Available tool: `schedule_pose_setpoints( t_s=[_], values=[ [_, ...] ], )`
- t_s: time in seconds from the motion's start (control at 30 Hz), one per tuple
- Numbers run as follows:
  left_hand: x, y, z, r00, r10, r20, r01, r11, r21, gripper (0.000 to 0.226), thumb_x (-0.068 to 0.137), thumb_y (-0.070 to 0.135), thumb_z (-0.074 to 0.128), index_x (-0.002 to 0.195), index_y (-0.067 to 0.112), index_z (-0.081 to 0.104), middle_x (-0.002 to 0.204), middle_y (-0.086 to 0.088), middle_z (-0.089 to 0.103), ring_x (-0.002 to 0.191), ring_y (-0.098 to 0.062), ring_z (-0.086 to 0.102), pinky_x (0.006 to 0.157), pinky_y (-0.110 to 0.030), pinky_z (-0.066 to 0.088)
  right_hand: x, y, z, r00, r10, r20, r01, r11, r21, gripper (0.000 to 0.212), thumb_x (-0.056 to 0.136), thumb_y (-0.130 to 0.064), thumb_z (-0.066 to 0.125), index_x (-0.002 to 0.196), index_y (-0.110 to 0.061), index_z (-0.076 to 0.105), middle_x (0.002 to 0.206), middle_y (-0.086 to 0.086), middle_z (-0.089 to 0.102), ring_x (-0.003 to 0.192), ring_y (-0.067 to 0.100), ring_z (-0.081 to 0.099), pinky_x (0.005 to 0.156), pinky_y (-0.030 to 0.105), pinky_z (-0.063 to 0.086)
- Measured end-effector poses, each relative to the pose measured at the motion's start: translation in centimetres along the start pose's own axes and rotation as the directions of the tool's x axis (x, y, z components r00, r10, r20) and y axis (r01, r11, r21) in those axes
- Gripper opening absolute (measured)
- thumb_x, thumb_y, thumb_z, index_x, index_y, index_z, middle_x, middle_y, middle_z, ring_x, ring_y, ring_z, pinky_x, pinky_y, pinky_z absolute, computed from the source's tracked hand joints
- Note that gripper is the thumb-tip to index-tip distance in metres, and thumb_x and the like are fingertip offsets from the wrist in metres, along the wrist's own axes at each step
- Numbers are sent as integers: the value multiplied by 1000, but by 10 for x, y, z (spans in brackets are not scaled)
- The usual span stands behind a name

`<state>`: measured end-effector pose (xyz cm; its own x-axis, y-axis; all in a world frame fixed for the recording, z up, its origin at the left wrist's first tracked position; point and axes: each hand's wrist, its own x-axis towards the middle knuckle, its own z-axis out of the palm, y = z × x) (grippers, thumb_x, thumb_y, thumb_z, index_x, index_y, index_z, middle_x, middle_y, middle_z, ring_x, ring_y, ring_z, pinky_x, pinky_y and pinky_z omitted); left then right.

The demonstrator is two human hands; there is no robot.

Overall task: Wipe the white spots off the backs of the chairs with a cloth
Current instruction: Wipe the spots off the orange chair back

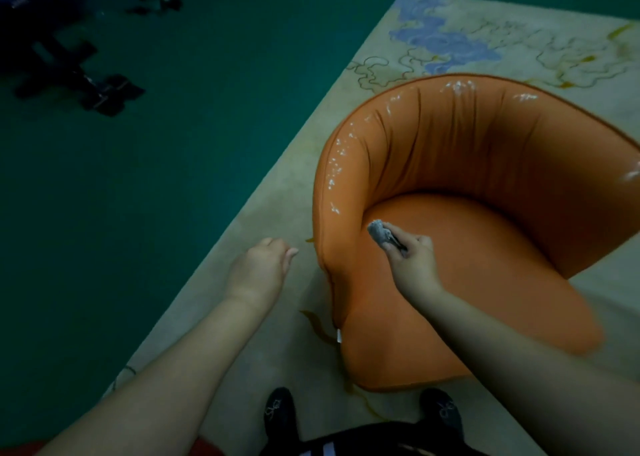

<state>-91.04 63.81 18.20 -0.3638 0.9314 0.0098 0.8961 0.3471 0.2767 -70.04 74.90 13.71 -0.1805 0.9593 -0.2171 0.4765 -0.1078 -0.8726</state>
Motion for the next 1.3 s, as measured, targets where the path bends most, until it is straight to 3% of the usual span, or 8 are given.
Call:
schedule_pose_setpoints(
  t_s=[0.13,0.3,0.6,0.73,0.87,0.97,1.07,1.3],
  values=[
    [16,-47,-20,986,146,78,-149,988,40,29,98,28,48,112,8,64,111,-12,63,104,-33,55,86,-40,43,-10,-30,40,991,67,-117,-59,995,75,36,94,-9,57,127,-21,61,116,8,42,103,19,52,101,30,43],
    [38,-74,-25,968,206,142,-217,974,66,45,98,32,42,140,15,45,146,-5,43,133,-24,37,107,-37,32,-21,-48,58,978,94,-188,-70,989,133,37,92,-4,58,128,-14,61,124,17,54,106,26,58,102,38,45],
    [92,-59,-13,954,225,198,-241,968,63,49,99,38,39,145,21,36,152,-3,33,136,-23,31,110,-39,31,20,-51,49,961,132,-242,-96,983,153,37,93,-4,55,128,-15,62,121,22,55,98,31,59,93,36,47],
    [112,-50,-9,943,226,244,-248,967,65,52,98,40,41,146,24,32,154,-3,29,137,-25,30,110,-41,30,26,-48,49,958,155,-242,-115,978,174,38,93,-5,54,128,-17,61,118,23,56,80,27,54,79,30,44],
    [144,-46,-4,926,251,282,-270,962,31,60,95,45,46,148,24,28,155,-4,24,139,-24,26,111,-40,27,36,-42,48,936,210,-281,-160,968,192,39,94,-9,55,131,-22,59,118,19,56,82,22,54,79,30,43],
    [178,-45,2,900,290,325,-301,953,-17,66,94,47,48,150,23,23,156,-4,20,141,-24,22,113,-40,24,48,-42,57,910,251,-330,-197,962,188,39,94,-12,56,132,-23,58,122,16,55,96,22,59,93,35,49],
    [214,-48,10,870,336,362,-337,939,-60,74,92,49,50,151,20,17,157,-6,17,142,-25,19,114,-38,21,61,-47,75,867,310,-391,-234,945,229,39,94,-13,56,132,-24,58,123,15,53,99,24,60,98,41,48],
    [264,-48,42,759,440,480,-394,897,-198,99,85,53,60,153,16,-1,160,-8,-2,145,-28,11,114,-39,20,73,-57,124,684,459,-566,-331,888,321,41,94,-16,56,133,-29,56,113,6,43,86,0,47,91,12,34]
  ],
)
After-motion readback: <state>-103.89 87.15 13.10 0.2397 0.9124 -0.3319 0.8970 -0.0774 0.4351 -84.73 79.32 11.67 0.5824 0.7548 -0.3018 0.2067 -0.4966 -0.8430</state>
